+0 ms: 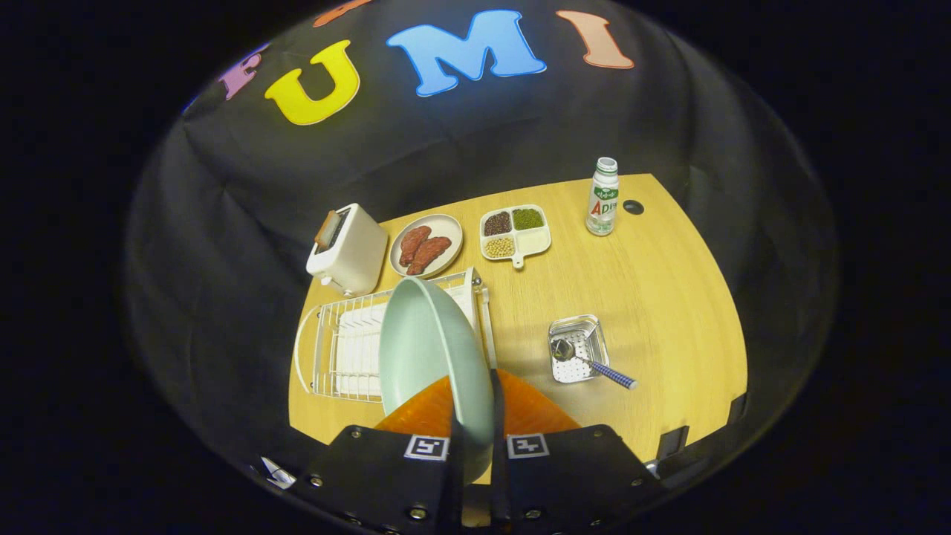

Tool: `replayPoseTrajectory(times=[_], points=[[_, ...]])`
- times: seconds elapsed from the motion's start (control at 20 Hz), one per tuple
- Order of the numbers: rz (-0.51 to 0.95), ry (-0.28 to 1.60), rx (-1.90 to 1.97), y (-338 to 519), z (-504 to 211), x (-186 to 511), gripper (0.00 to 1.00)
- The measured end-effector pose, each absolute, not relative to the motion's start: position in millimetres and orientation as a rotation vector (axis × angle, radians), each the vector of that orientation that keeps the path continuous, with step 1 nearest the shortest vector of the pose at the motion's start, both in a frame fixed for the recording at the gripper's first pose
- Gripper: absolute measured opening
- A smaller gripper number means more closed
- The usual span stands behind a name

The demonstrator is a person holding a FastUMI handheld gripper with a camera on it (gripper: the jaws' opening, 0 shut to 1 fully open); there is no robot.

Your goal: Take the plate from the dish rack, then take the spoon from the basket and place it into the plate.

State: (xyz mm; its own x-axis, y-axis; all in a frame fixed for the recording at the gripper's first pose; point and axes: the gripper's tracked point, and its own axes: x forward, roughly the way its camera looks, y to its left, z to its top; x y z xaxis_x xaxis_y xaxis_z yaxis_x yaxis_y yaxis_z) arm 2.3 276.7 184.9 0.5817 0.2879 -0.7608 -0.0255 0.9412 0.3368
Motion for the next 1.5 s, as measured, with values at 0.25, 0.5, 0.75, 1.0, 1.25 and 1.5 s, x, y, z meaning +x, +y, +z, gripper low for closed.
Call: replayPoseTrajectory(times=[0.25,0.5,0.75,1.0,1.25,1.5], points=[[0.289,0.909,0.439,260,168,-28,0.14],[0.308,0.906,0.518,242,144,-55,0.14],[0.352,0.908,0.626,238,114,-74,0.14],[0.416,0.956,0.8,243,65,-97,0.14],[0.416,1.0,0.866,240,34,-106,0.14],[0.369,1.032,0.858,230,5,-108,0.14]])
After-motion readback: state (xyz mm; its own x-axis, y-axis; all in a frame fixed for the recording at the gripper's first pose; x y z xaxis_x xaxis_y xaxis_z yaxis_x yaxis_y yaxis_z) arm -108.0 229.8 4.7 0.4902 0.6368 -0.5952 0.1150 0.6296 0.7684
